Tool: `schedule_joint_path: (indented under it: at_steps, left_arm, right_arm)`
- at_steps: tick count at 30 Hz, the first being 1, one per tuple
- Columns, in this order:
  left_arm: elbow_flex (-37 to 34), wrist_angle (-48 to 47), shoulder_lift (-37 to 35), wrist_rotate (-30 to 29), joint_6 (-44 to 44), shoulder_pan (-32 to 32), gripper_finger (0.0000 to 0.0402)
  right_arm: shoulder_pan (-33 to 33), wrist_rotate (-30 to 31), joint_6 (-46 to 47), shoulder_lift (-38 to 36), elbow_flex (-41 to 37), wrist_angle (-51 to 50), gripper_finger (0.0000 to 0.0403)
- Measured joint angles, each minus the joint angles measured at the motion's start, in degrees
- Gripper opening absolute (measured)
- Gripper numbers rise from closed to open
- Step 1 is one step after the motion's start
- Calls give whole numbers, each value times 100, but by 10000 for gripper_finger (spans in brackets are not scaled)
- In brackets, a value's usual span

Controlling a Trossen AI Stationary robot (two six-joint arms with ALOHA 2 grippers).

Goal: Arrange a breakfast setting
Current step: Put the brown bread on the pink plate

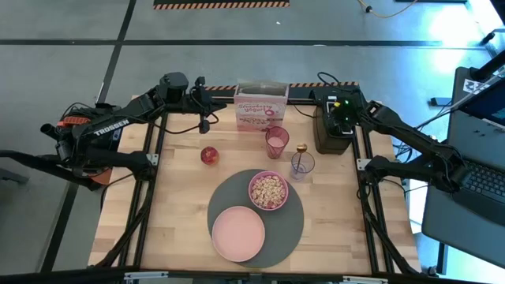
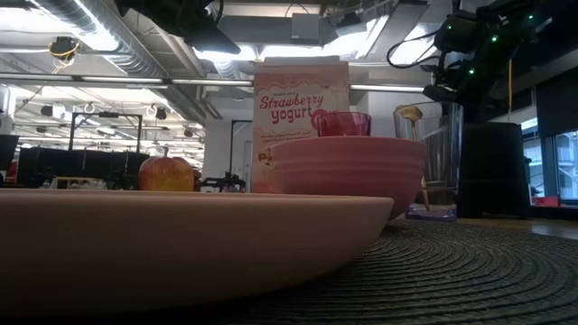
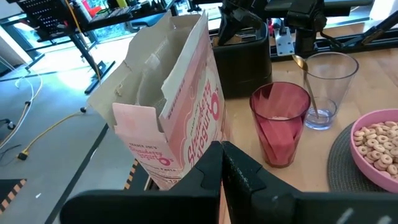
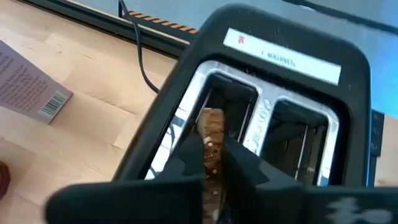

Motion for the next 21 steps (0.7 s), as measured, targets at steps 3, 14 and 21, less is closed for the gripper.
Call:
schedule_joint_path:
  at_steps: [3,14,21]
  left_arm:
    - [0,0,0,0,0,0,0]
    - [-2,-2,0,-2,0,0,0]
    - [0,-7,0,-2,-4,0,0]
  right_arm:
    - [0,21,-66,0,2,54,12]
    - [7,358,-374,-20,464,22,15]
    - [119,403,-670,-28,1053,-135,9]
